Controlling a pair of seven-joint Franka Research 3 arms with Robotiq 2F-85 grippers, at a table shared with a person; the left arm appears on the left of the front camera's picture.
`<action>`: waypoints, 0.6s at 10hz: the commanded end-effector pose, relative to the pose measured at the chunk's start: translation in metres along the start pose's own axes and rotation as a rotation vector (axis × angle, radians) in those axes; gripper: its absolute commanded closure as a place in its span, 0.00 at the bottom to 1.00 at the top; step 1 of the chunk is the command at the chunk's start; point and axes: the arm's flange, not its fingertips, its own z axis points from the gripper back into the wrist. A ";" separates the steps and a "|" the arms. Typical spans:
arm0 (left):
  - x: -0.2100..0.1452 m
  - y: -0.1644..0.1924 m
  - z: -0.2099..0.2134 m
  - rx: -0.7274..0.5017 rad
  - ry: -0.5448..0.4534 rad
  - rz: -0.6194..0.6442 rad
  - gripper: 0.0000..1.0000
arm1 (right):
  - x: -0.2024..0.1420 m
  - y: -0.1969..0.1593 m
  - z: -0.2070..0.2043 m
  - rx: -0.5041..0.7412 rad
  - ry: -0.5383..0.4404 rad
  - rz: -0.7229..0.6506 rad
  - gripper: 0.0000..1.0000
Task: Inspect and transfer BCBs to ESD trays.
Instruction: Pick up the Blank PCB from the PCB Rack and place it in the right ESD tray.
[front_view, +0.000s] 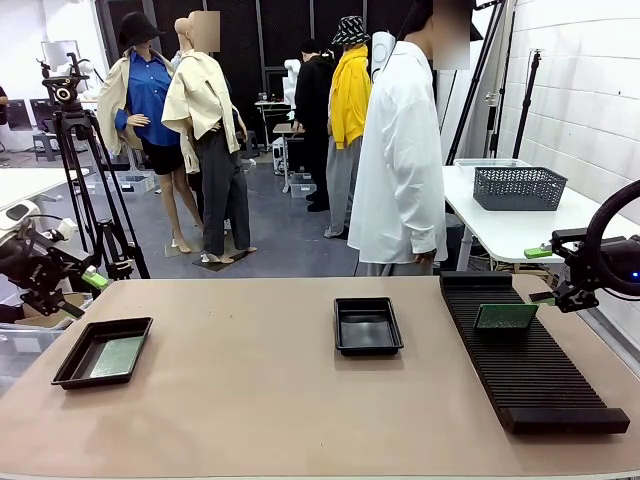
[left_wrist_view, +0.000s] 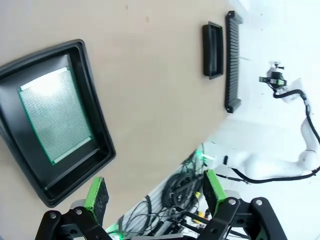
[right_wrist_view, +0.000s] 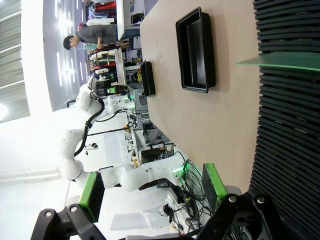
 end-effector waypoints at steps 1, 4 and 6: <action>0.003 0.003 0.009 -0.067 0.001 -0.021 0.00 | -0.001 0.000 0.000 0.002 0.009 0.005 0.00; -0.005 0.006 0.008 -0.105 -0.023 -0.024 0.00 | -0.001 0.000 0.000 0.002 0.009 0.005 0.00; -0.004 0.006 0.007 -0.136 -0.051 -0.070 0.00 | -0.001 0.000 0.000 0.002 0.009 0.005 0.00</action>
